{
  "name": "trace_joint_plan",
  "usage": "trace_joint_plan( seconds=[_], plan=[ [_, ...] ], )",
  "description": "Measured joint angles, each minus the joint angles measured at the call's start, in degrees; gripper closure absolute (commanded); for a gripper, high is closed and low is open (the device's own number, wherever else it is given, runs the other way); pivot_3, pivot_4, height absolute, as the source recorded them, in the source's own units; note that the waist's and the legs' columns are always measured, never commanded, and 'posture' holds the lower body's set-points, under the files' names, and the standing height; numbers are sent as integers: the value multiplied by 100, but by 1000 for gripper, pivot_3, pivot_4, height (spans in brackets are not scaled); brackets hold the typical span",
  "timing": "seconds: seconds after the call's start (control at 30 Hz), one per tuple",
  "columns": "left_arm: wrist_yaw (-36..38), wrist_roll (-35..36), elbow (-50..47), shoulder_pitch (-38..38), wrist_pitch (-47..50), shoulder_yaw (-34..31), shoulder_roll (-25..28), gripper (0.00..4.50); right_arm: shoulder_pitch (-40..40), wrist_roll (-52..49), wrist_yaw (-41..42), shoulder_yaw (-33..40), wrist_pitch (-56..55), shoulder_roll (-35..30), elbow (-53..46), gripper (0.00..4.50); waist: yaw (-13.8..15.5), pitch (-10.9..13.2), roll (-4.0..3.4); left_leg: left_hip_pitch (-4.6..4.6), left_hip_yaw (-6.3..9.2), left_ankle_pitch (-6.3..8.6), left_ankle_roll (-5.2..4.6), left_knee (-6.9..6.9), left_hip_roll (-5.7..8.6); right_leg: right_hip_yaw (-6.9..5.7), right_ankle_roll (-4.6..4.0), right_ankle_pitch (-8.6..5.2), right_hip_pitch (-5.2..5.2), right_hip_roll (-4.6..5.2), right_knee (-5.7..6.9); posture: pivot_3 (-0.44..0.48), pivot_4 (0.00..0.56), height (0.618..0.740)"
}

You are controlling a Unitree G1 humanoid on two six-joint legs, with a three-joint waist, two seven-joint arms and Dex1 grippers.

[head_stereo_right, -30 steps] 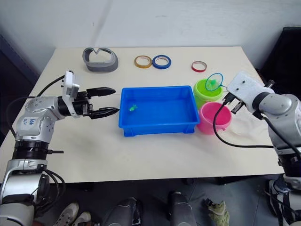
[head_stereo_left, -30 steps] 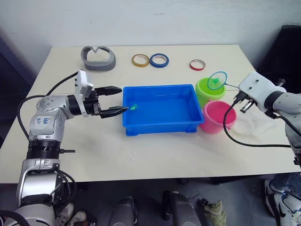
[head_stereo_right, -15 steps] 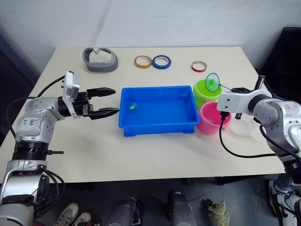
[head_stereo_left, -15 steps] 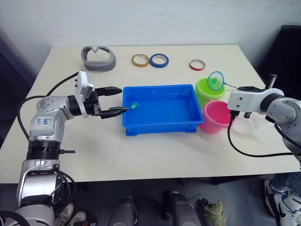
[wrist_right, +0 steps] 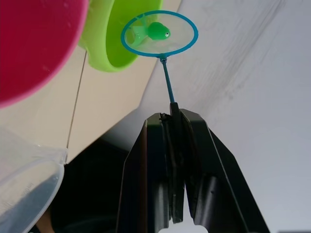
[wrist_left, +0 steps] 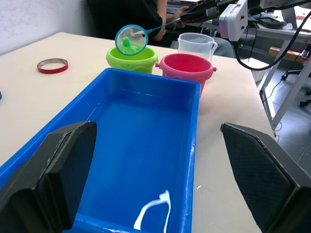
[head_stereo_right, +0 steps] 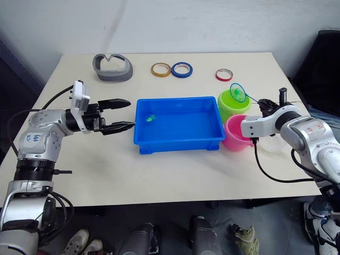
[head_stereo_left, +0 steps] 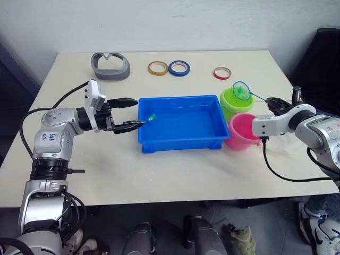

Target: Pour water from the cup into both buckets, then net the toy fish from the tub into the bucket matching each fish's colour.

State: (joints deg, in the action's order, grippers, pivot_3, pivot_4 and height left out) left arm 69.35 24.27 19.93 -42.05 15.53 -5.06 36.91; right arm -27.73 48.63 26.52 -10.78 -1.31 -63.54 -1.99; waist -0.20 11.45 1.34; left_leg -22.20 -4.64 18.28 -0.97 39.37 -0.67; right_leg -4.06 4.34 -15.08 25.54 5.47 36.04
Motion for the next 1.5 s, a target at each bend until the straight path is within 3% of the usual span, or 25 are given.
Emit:
trace_joint_plan(
  seconds=[0.3,0.57,1.13,1.37,1.5],
  plan=[
    [-20,3,-67,29,16,-2,0,31,49,628,-217,0,-250,-63,8,4500,2,0,0,0,0,0,1,0,0,1,0,0,0,-1,0,0,150,713],
    [-375,116,-869,682,407,-87,4,31,294,1003,-355,1,-389,-112,-7,4500,0,0,0,4,-2,-2,4,2,-1,10,0,0,0,-1,5,0,150,713],
    [-835,294,-1642,1093,855,-139,-46,31,356,1433,-542,7,-362,-105,-91,4500,-6,0,0,5,-3,-2,4,10,-1,18,0,0,0,-3,9,0,150,713],
    [-876,350,-1688,1113,897,-176,-37,31,421,676,248,671,115,199,-927,4500,5,0,0,5,-1,-2,4,15,-2,14,0,0,-2,-4,13,0,150,713],
    [-879,361,-1688,1115,912,-219,-13,31,545,-404,1424,1165,1083,950,-1914,4500,8,0,0,4,4,-1,2,23,-2,6,1,1,-7,-4,17,0,150,713]
  ],
)
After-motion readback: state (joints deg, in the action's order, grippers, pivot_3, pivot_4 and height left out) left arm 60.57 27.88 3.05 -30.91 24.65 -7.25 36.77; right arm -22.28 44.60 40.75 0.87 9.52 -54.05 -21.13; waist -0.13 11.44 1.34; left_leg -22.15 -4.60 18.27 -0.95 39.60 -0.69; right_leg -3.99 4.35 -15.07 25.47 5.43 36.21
